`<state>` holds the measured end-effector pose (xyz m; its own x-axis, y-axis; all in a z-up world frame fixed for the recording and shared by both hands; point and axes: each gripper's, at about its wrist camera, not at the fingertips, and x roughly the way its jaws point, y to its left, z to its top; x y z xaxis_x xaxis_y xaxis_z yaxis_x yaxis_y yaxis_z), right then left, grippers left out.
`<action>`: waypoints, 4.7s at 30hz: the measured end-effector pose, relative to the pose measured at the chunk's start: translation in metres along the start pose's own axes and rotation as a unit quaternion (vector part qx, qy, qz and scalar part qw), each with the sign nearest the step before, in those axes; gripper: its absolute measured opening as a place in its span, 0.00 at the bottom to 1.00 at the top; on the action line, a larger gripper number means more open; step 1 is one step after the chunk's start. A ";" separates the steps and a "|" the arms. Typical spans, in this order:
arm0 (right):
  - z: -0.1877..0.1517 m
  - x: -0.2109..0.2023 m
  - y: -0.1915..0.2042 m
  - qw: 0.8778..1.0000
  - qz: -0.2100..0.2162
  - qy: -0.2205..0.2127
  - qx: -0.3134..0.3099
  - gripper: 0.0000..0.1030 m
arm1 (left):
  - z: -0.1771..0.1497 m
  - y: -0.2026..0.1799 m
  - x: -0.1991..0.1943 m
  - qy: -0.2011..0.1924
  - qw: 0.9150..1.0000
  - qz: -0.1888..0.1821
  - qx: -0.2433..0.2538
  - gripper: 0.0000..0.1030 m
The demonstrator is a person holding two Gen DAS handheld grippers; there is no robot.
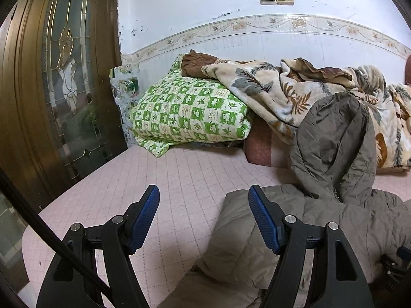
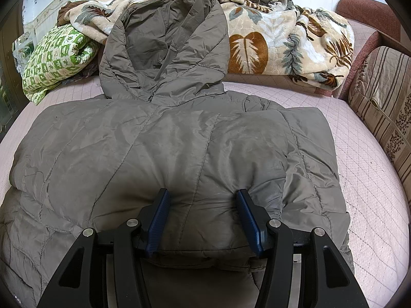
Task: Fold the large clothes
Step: 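Lift both grippers away from the jacket, then reach the right gripper to the jacket hood and grasp it, then lift the hood with the right gripper and fold it over the jacket body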
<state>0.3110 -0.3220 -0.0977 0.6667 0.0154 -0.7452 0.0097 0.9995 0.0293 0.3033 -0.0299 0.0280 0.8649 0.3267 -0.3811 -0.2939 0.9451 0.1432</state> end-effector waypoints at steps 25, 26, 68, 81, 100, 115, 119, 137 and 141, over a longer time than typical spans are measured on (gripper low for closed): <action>0.012 -0.034 -0.026 0.995 0.036 -0.054 0.070 0.58 | -0.008 -0.012 0.010 0.024 0.999 -0.021 0.017 0.69; 0.012 -0.030 -0.027 0.995 0.037 -0.051 0.074 0.58 | -0.009 -0.013 0.010 0.026 0.999 -0.024 0.018 0.69; 0.008 -0.149 0.004 0.995 0.064 -0.070 0.044 0.67 | 0.006 0.013 -0.009 0.046 0.992 -0.117 -0.015 0.69; 0.083 -0.192 0.041 0.990 0.113 -0.089 0.010 0.67 | 0.012 0.036 0.007 0.062 0.989 -0.120 -0.052 0.69; 0.244 -0.088 0.016 0.998 0.014 -0.066 -0.019 0.67 | -0.052 -0.046 0.063 0.212 0.947 -0.228 0.081 0.71; 0.327 0.090 -0.030 0.996 0.065 -0.027 0.054 0.68 | -0.044 -0.058 0.080 0.170 0.948 -0.260 0.061 0.71; 0.327 0.111 -0.018 0.998 0.044 -0.028 0.019 0.11 | -0.043 -0.056 0.082 0.167 0.951 -0.257 0.053 0.71; 0.238 -0.089 0.018 0.983 0.063 -0.163 -0.063 0.07 | -0.023 -0.027 0.058 0.141 0.958 -0.250 0.024 0.71; 0.193 -0.129 0.026 0.978 0.080 -0.179 -0.071 0.06 | -0.015 -0.009 0.054 0.132 0.960 -0.248 0.000 0.71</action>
<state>0.3686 -0.3031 0.1276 0.8692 0.1873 -0.4576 -0.2033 0.9790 0.0147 0.3467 -0.0202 -0.0074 0.7658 -0.1719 -0.6197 0.1277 0.9851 -0.1155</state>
